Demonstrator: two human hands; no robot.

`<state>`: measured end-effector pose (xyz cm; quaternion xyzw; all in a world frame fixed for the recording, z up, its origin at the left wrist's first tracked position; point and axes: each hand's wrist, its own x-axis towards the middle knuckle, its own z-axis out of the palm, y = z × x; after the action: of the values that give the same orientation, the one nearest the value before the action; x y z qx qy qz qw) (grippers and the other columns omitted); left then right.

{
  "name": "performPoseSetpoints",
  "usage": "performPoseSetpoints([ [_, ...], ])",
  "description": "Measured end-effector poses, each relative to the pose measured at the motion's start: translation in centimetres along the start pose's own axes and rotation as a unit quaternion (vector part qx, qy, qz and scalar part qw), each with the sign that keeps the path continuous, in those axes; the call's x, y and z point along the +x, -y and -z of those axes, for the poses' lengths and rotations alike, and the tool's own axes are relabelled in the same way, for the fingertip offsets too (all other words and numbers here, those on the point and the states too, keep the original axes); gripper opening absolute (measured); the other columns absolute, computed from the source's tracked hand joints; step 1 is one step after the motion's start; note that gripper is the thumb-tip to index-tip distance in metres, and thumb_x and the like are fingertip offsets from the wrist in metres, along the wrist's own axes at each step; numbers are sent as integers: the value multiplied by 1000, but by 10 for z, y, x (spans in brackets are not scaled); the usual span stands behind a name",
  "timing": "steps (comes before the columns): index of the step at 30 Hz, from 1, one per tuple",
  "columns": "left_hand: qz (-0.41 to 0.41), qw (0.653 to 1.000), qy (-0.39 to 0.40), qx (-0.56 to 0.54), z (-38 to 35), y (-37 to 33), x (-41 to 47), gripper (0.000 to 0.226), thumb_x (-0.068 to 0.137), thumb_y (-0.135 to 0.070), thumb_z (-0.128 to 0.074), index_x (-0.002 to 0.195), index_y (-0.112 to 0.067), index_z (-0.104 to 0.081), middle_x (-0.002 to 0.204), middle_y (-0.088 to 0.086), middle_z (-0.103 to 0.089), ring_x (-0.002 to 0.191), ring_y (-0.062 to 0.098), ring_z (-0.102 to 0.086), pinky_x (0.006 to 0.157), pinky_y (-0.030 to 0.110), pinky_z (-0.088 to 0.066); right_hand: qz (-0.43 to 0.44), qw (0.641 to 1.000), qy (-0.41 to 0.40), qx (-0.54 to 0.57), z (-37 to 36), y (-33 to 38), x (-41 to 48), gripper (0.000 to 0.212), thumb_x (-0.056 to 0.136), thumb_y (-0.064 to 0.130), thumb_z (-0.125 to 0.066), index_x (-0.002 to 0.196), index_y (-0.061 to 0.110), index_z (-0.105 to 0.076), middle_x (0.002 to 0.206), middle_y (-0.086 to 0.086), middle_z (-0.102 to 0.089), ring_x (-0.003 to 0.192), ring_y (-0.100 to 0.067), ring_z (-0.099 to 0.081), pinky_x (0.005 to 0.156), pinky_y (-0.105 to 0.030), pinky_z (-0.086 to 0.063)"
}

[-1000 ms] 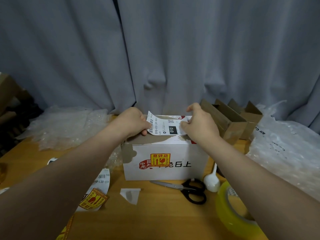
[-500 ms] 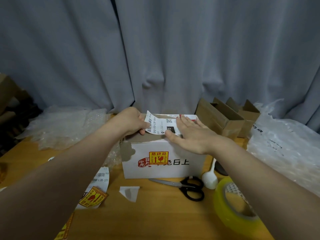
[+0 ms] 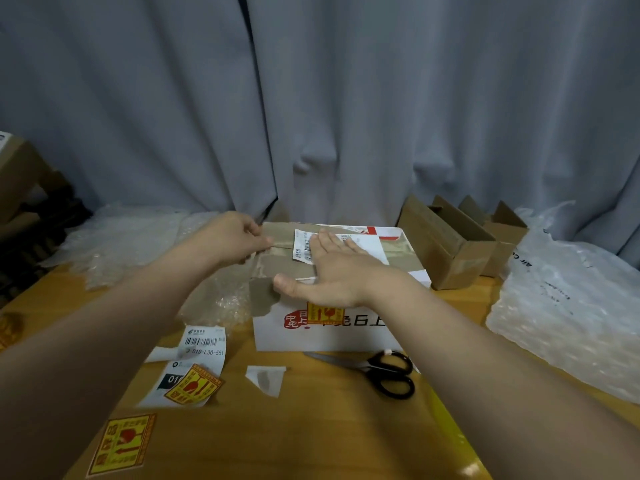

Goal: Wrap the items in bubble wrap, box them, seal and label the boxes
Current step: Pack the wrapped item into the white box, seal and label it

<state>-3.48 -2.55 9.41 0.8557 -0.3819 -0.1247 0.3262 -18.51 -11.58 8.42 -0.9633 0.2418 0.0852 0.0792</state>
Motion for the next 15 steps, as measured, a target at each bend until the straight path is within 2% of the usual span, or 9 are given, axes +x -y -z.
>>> performPoseSetpoints([
  [2,6,994,38,-99,-4,10,-5,19,90,-20,-63,98,-3,-66,81,7,-64,66,13,-57,51,12,-50,17,1000,5,10,-1,15,5,104,82,80,-23,152,8,6,160,-7,11,147,-18,12,120,-38,5],
  [4,-6,995,25,-100,-7,14,-4,22,90,-19,-62,96,1,-67,81,11,-65,64,14,-57,57,16,-51,32,999,2,19,-4,30,13,105,82,80,-25,152,7,7,160,-9,12,147,-19,12,120,-37,3],
  [6,-15,999,7,-35,-8,13,1,30,90,-26,-62,98,2,-67,84,11,-66,71,18,-59,73,31,-52,48,998,-4,36,-4,35,15,106,82,80,-26,152,8,6,160,-9,10,148,-19,10,121,-36,0],
  [8,-9,997,2,78,-8,8,5,34,91,-30,-59,112,-3,-63,99,9,-64,89,21,-59,79,32,-45,62,992,-4,113,-2,27,11,103,82,80,-29,153,14,7,161,-4,3,148,-17,2,120,-36,-9],
  [10,-33,983,-28,177,-8,2,6,36,91,-25,-57,123,-10,-56,124,10,-55,110,28,-54,88,31,-41,44,976,0,213,3,9,2,95,85,77,-28,153,22,10,161,5,0,148,-14,-5,119,-34,-12],
  [11,-62,975,-51,209,-10,-2,5,35,90,-20,-57,125,-11,-54,130,11,-49,117,30,-50,93,33,-40,32,976,-5,216,5,-3,0,87,89,73,-24,153,23,7,161,7,2,147,-13,-4,119,-34,-10],
  [13,-149,954,-74,248,-18,-12,1,39,90,-13,-53,129,-14,-52,142,7,-40,128,27,-42,104,34,-36,10,987,-23,157,5,-28,-2,65,99,55,-20,152,18,-16,161,1,-7,147,-15,-7,119,-39,-7],
  [14,-195,945,-48,259,-26,-20,-2,41,93,-13,-50,133,-15,-50,146,5,-39,132,24,-38,107,33,-32,8,990,-30,141,5,-38,-1,52,103,42,-21,145,14,-30,158,-3,-18,146,-16,-11,119,-41,-7],
  [15,-229,941,-3,250,-35,-29,-7,41,96,-15,-46,137,-16,-45,147,5,-39,134,22,-36,108,31,-27,10,991,-35,132,5,-44,0,43,103,31,-23,140,11,-35,153,-4,-26,145,-16,-14,119,-42,-6],
])
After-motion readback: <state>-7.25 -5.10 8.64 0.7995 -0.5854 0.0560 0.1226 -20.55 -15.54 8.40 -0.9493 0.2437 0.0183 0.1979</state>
